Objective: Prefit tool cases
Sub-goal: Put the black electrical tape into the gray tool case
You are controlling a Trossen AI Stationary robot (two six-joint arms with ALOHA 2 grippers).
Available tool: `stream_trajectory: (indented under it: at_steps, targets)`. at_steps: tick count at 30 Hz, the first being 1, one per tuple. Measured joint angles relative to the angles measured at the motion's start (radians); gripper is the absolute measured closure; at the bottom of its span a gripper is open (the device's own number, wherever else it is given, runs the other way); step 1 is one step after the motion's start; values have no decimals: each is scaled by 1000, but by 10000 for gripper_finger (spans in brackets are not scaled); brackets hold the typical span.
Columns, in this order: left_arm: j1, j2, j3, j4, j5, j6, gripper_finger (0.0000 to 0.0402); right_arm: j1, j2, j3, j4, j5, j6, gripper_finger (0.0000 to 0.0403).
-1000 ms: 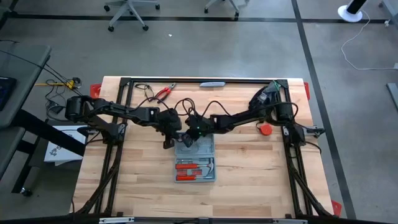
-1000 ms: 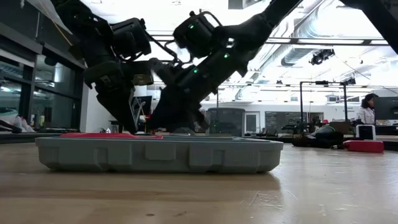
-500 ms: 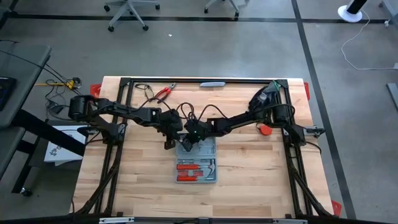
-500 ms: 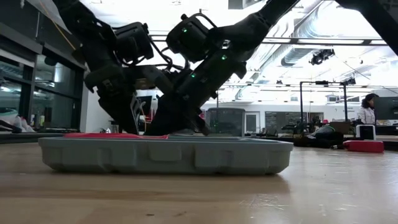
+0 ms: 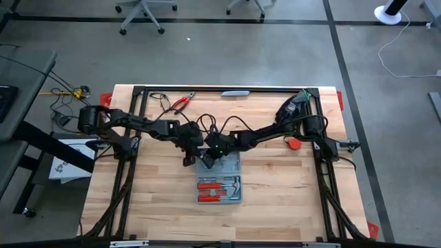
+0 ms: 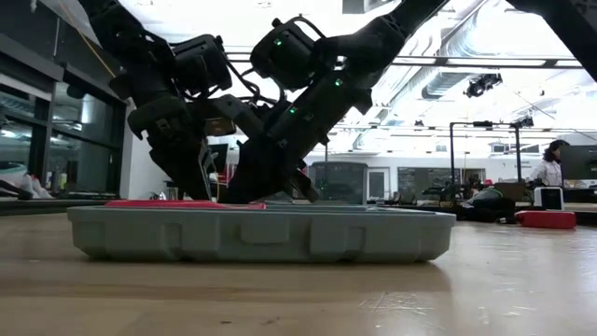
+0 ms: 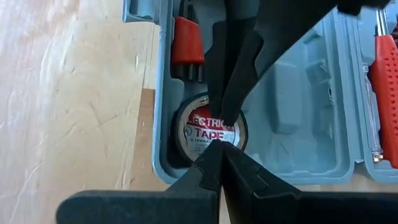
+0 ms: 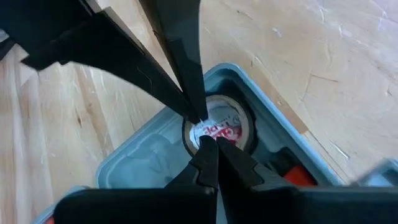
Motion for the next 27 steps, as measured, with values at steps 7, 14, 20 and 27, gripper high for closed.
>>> stream_trajectory:
  at_steps: [7,14,20,27]
  targets:
    - [0,-67,-3,-13,-6,-6,401,0,-10,-2,-3,4,1,403]
    - [1,-79,-3,-8,-7,-4,401,0,-13,-2,-22,2,6,403]
    - [-2,2,2,12,2,26,401,0,-16,-7,-53,16,0,403]
    - [1,24,3,23,18,6,401,-10,-24,-13,-48,-10,2,403]
